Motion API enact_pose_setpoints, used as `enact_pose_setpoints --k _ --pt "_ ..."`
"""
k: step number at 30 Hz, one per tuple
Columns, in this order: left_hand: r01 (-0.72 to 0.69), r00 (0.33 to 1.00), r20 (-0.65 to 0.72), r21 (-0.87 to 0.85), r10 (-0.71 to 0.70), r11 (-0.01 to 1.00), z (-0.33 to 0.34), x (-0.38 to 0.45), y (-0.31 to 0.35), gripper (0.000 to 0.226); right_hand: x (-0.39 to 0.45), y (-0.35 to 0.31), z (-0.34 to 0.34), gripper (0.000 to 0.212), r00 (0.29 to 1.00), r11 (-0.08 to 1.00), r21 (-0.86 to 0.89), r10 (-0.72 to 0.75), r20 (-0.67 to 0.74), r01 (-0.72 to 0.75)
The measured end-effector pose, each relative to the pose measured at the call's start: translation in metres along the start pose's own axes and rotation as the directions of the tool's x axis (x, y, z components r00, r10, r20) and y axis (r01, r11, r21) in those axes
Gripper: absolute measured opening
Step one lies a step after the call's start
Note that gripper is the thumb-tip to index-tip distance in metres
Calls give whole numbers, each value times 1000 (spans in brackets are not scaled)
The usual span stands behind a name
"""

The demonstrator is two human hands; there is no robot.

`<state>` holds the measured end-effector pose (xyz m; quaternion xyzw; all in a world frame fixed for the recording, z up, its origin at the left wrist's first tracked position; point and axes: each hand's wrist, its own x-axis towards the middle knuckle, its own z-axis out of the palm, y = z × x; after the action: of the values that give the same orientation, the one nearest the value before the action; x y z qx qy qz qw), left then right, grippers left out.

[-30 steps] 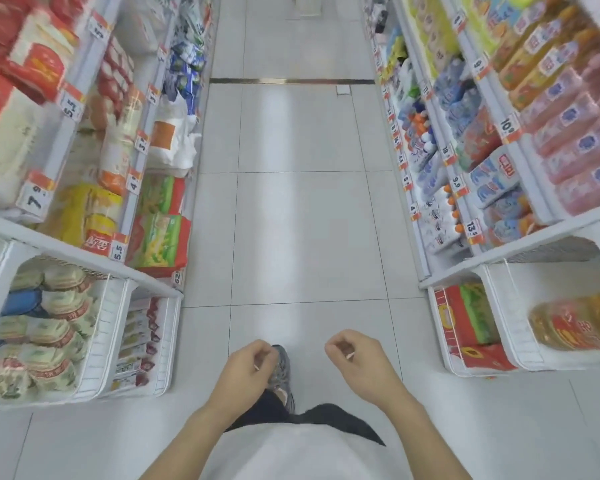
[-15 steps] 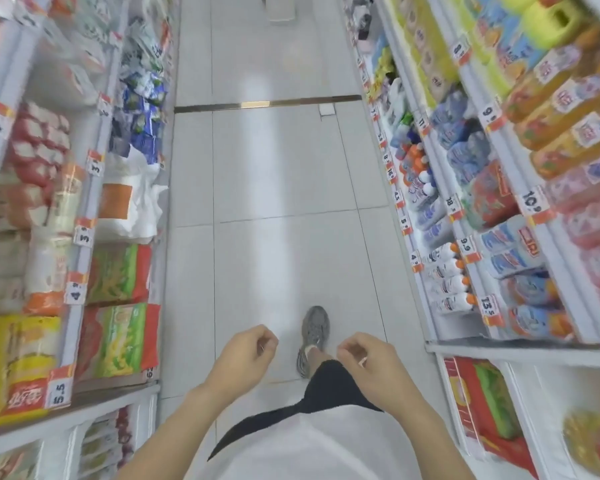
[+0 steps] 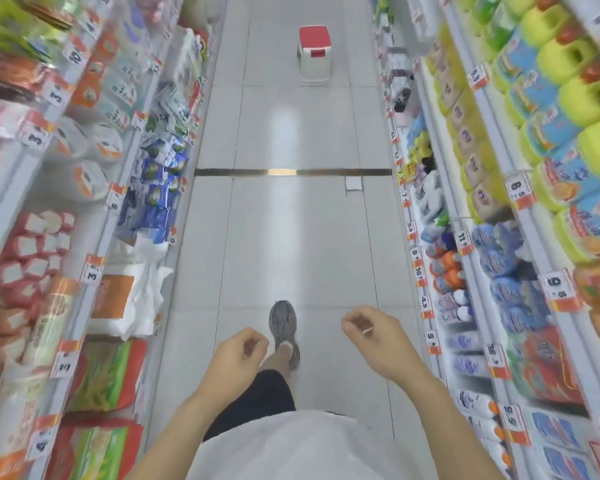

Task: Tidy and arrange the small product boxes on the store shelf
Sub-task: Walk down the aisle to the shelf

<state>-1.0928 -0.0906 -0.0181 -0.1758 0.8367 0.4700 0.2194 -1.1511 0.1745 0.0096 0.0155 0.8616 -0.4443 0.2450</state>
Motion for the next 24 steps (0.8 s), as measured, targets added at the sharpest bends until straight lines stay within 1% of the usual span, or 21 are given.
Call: enact_pose_setpoints --k 2,6,9,15,20,24 --pt "-12 1000 4 -6 12 1000 -18 56 23 16 57 -20 -17 8 1000 1000 -5 -2 -5 2" --pt "-15 1000 27 14 15 1000 -58 159 75 16 152 -62 -54 8 998 998 0 63 -2 -63" --pt "-37 996 88 57 32 998 -84 236 122 16 215 -84 -85 8 994 994 40 106 -23 -105" --pt "-91 985 155 124 71 988 -110 400 228 16 347 -97 -150 12 982 982 59 184 -48 -182" --pt "-98 982 179 163 68 982 -118 545 320 14 499 -111 -221 12 986 985 46 168 -21 -167" --pt "-35 989 148 129 15 991 -138 635 393 15 625 -151 -291 11 990 989 30 141 27 -142"
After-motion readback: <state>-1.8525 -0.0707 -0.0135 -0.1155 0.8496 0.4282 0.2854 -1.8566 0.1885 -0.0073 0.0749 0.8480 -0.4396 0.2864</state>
